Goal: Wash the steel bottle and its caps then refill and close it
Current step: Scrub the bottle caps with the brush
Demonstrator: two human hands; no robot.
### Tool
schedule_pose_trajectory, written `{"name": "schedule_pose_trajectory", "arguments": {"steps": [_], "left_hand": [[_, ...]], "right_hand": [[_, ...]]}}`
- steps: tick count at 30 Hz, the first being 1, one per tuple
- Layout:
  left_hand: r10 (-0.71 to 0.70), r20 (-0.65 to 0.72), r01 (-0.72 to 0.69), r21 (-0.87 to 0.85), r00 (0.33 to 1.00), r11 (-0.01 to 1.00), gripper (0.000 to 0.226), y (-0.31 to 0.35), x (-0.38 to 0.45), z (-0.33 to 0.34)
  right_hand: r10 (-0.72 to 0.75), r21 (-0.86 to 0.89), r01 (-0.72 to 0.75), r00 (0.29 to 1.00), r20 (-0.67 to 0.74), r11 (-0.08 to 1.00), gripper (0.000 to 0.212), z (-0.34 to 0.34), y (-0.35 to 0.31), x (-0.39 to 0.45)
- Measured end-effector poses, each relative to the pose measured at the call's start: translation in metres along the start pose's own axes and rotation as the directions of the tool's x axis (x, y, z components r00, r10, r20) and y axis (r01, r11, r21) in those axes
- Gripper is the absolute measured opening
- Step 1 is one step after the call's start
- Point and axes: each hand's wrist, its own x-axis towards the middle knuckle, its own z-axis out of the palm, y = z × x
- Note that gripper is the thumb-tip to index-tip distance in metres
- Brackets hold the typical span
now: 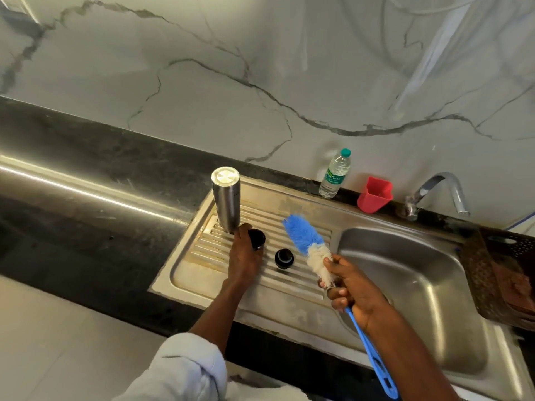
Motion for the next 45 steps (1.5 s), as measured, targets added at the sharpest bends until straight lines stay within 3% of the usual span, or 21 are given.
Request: {"name": "schedule_pose_trajectory", "arguments": {"steps": [3, 10, 17, 21, 24, 28, 31, 34, 36, 38, 40, 42, 45], "left_hand": [[0.02, -0.002, -0.02, 0.082, 1.0, 0.996, 0.075, -0.003, -0.002, 0.007], [0.043, 0.064, -0.048, 0.086, 0.997, 0.995, 0.085, -0.015, -0.004, 0.004], [0.206, -0.157, -0.173, 0.199, 0.966, 0.965, 0.077, -0.011, -0.044, 0.003], [0.306, 0.03, -0.301, 0.292, 0.952, 0.908, 0.075, 0.005, -0.046, 0.018], [0.28, 0.146, -0.315, 0.388, 0.949, 0.866, 0.074, 0.018, -0.042, 0.036], [0.27, 0.181, -0.325, 0.519, 0.946, 0.791, 0.049, 0.023, -0.038, 0.056], [0.285, 0.134, -0.311, 0.543, 0.949, 0.78, 0.034, 0.025, -0.032, 0.067], [0.178, 0.061, -0.188, 0.358, 0.982, 0.914, 0.034, 0.034, -0.034, 0.079], [-0.029, 0.068, 0.027, 0.031, 0.997, 0.999, 0.037, 0.05, -0.038, 0.088], [-0.21, 0.158, 0.251, -0.328, 0.965, 0.911, 0.037, 0.071, -0.041, 0.097], [-0.276, 0.293, 0.398, -0.551, 0.915, 0.733, 0.037, 0.091, -0.045, 0.103], [-0.282, 0.398, 0.484, -0.636, 0.873, 0.601, 0.038, 0.11, -0.053, 0.108], [-0.309, 0.426, 0.526, -0.662, 0.85, 0.534, 0.044, 0.128, -0.061, 0.119]], "right_hand": [[0.002, -0.03, -0.003, 1.0, -0.022, 1.0, 0.027, -0.002, 0.003, 0.0], [-0.008, -0.06, 0.002, 0.996, -0.089, 0.998, 0.025, -0.005, 0.01, -0.005], [-0.219, -0.309, 0.143, 0.948, -0.229, 0.94, 0.049, -0.009, 0.019, -0.012], [-0.337, -0.439, 0.198, 0.902, -0.268, 0.877, 0.048, -0.013, 0.018, -0.011], [-0.426, -0.554, 0.234, 0.871, -0.246, 0.799, 0.042, -0.022, 0.018, -0.011], [-0.481, -0.626, 0.249, 0.846, -0.231, 0.739, 0.037, -0.045, 0.021, -0.01], [-0.476, -0.614, 0.259, 0.852, -0.218, 0.746, 0.038, -0.066, 0.019, -0.012], [-0.453, -0.597, 0.252, 0.866, -0.212, 0.761, 0.04, -0.093, 0.015, -0.012], [-0.436, -0.565, 0.248, 0.871, -0.225, 0.787, 0.046, -0.11, 0.013, -0.011], [-0.424, -0.523, 0.253, 0.874, -0.236, 0.814, 0.059, -0.124, 0.014, -0.008], [-0.416, -0.475, 0.265, 0.876, -0.246, 0.839, 0.067, -0.136, 0.015, -0.005], [-0.42, -0.447, 0.286, 0.877, -0.235, 0.848, 0.068, -0.148, 0.014, -0.003], [-0.47, -0.454, 0.346, 0.862, -0.191, 0.821, 0.06, -0.162, 0.01, -0.003]]}}
